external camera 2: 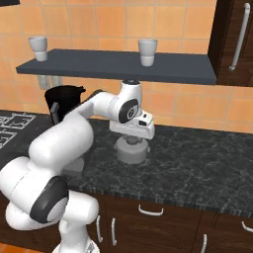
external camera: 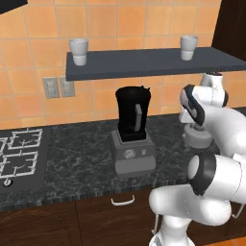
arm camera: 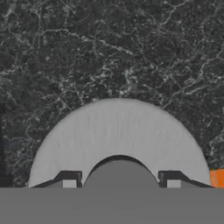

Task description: Close the lid blender by securely placing the lid on top.

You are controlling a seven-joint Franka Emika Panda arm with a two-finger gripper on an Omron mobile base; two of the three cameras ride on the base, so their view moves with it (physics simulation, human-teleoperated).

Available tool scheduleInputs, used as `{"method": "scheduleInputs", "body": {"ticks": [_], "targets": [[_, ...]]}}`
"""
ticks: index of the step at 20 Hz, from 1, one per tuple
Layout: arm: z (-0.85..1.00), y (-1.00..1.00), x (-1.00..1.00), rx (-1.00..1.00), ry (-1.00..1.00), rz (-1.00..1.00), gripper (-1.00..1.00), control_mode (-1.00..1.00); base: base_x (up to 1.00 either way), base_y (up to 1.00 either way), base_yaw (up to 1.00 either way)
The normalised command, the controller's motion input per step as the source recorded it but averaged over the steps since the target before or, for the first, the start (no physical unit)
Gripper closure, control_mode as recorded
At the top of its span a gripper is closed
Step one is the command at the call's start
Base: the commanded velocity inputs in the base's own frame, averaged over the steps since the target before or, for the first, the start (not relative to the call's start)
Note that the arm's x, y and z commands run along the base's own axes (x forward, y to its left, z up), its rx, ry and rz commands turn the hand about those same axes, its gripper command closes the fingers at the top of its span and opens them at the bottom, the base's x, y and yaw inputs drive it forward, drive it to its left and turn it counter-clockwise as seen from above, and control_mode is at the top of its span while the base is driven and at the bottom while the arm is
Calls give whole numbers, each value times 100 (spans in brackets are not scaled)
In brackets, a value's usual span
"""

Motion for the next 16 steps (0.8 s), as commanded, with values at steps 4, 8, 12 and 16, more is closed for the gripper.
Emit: {"method": "scheduleInputs", "body": {"ticks": [4, 8, 12, 16], "targets": [[100, 54, -26, 0, -8, 11, 100, -100, 0, 0, 0], [100, 36, -21, 0, -14, 9, 100, -100, 0, 0, 0], [100, 24, -12, 0, -12, 6, 100, -100, 0, 0, 0], [100, 26, -17, 0, -12, 5, 100, -100, 0, 0, 0]]}}
